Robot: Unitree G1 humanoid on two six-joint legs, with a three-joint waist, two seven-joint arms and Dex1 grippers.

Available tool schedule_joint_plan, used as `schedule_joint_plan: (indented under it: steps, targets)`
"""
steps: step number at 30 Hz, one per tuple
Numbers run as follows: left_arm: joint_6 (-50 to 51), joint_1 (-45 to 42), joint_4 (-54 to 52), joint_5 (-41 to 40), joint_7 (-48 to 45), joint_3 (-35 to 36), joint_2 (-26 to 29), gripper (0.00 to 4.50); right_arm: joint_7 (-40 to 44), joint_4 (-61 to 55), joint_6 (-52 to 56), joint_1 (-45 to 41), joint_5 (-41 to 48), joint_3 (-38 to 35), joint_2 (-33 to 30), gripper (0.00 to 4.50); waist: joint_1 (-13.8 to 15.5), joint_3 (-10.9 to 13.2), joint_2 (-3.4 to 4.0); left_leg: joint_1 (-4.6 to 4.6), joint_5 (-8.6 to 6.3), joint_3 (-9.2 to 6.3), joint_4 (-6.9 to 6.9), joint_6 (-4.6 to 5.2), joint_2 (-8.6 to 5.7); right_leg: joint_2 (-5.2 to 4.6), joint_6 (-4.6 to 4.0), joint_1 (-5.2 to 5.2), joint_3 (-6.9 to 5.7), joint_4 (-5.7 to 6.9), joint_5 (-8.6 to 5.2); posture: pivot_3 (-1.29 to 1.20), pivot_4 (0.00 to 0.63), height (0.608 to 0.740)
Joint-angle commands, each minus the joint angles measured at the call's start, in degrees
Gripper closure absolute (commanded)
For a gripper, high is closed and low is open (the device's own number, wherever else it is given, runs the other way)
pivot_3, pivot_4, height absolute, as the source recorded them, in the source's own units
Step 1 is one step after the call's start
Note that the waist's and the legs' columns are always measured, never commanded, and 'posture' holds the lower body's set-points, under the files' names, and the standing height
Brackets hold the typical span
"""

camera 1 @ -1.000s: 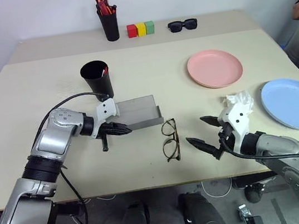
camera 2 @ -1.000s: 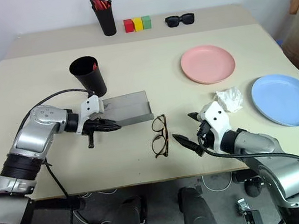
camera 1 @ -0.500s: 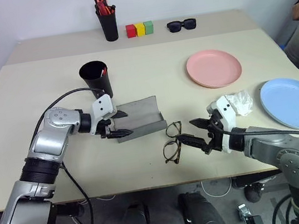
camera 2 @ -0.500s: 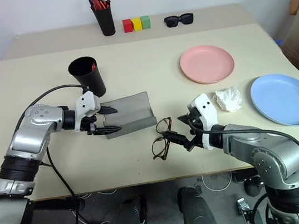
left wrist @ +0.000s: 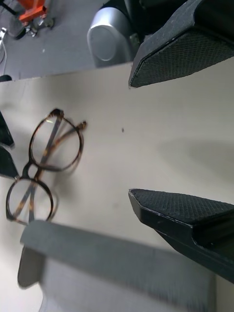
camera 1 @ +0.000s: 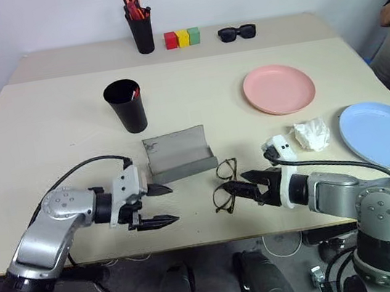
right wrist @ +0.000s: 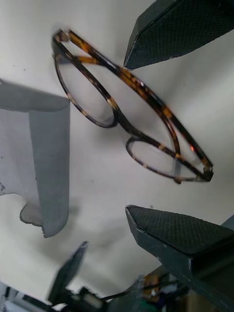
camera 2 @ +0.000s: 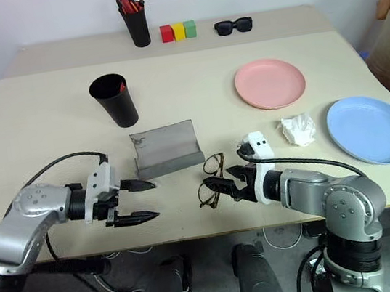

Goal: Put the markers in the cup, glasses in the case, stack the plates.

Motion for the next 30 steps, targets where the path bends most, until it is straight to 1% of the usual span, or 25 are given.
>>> schedule_joint_plan:
  steps: [1, 2, 3, 6, 9, 10, 16, 19, 22, 24, 26, 30]
  targets:
    - [1.25, 0.84, -3.23, -1.4, 2.27, 1.65, 0.09, 1.09, -1.69, 0.93, 1.9, -1.31, 0.19, -2.83, 2.65, 0.53, -0.01, 0.0, 0.0, 0.0, 0.0, 0.01, 0.0, 0.0, 0.0, 0.0, 0.0, 0.0, 0.0, 0.01, 0.0, 0.0, 0.15, 0.74]
    - [1.42, 0.88, -3.3, -1.48, 2.71, 1.51, 0.01, 1.09, -2.13, 1.42, 2.09, -1.44, 0.27, -3.3, 3.35, 0.84, -0.01, 0.0, 0.0, 0.0, 0.0, 0.02, 0.0, 0.0, -0.02, 0.01, 0.0, -0.01, 0.0, 0.0, 0.0, 0.0, 0.15, 0.74]
    - [1.46, 0.8, -3.21, -1.53, 3.06, 1.32, -0.06, 1.09, -2.51, 1.88, 2.15, -1.53, 0.4, -3.65, 3.85, 1.27, -0.03, 0.0, 0.0, 0.0, 0.0, 0.02, 0.0, 0.0, -0.04, 0.02, 0.0, -0.01, 0.0, 0.0, 0.0, 0.0, 0.15, 0.74]
    - [1.01, 0.19, -1.87, -1.29, 3.98, 0.58, -0.63, 1.09, -3.64, 3.27, 2.15, -1.72, 0.39, -3.98, 4.93, 2.87, -0.13, 0.0, 0.01, 0.0, 0.0, 0.05, -0.01, 0.0, -0.06, 0.03, 0.0, -0.02, 0.0, 0.0, 0.0, 0.0, 0.15, 0.74]
    - [0.49, -0.04, -1.14, -1.01, 4.37, 0.04, -0.97, 1.09, -4.74, 4.36, 2.15, -1.99, 0.44, -4.27, 5.72, 4.35, -0.17, 0.0, 0.01, 0.0, 0.0, 0.06, -0.02, 0.0, -0.06, 0.04, 0.0, -0.04, 0.0, 0.0, 0.0, 0.0, 0.15, 0.74]
    - [0.33, -0.08, -0.95, -0.97, 4.48, -0.06, -1.07, 1.09, -5.01, 4.53, 2.15, -2.08, 0.51, -4.36, 5.93, 4.44, -0.18, 0.0, 0.03, 0.0, 0.0, 0.06, -0.02, 0.0, -0.06, 0.04, 0.0, -0.04, 0.0, 0.0, 0.0, 0.0, 0.15, 0.74]
    - [-0.89, 0.5, -0.22, -0.87, 4.59, -0.27, -1.36, 1.09, -6.3, 4.41, 2.15, -2.02, 1.59, -5.25, 6.19, 4.44, -0.18, -0.01, 0.04, 0.0, 0.0, 0.07, -0.03, 0.0, -0.06, 0.04, -0.01, -0.05, 0.01, -0.02, -0.01, 0.0, 0.15, 0.74]
    - [-1.07, 0.71, -0.15, -0.88, 4.77, -0.28, -1.45, 1.09, -6.3, 3.32, 2.15, -1.85, 2.2, -5.3, 4.55, 4.44, -0.17, -0.01, 0.04, 0.0, 0.0, 0.07, -0.03, 0.0, -0.05, 0.04, -0.02, -0.05, 0.01, -0.02, -0.01, 0.0, 0.15, 0.74]
    - [-1.33, 0.94, 0.07, -0.7, 5.08, -0.25, -1.41, 1.09, -5.55, 1.72, 2.15, -2.18, 1.9, -4.41, 1.21, 4.44, -0.13, 0.0, 0.06, -0.01, 0.0, 0.07, -0.03, 0.0, -0.06, 0.01, -0.03, -0.05, 0.01, -0.03, -0.02, 0.0, 0.15, 0.74]
    - [-2.14, 0.85, 1.03, -0.38, 6.39, 0.51, -2.09, 1.09, -3.8, 0.12, 1.41, -3.49, 1.3, -2.23, -3.23, 4.44, -0.15, 0.02, 0.08, -0.01, 0.0, 0.08, -0.03, 0.0, -0.06, 0.0, -0.04, -0.05, 0.01, -0.04, -0.03, 0.0, 0.15, 0.74]
    - [-1.68, 0.47, 2.3, -0.67, 8.29, 1.65, -3.01, 1.09, -2.23, -0.99, 0.42, -5.22, 1.53, -0.65, -6.32, 4.44, -0.16, 0.03, 0.1, -0.01, 0.0, 0.11, -0.04, 0.0, -0.06, -0.01, -0.05, -0.07, 0.03, -0.04, -0.04, 0.0, 0.15, 0.74]
    - [-0.91, 1.25, 4.12, -1.93, 9.38, 4.39, -2.62, 1.09, 3.18, -1.93, -5.76, -11.63, -1.02, 8.43, -14.03, 4.44, -0.68, 0.04, 0.11, -0.02, -0.01, 0.15, -0.08, 0.01, -0.03, 0.06, -0.06, -0.15, 0.04, -0.02, -0.04, 0.0, 0.15, 0.74]
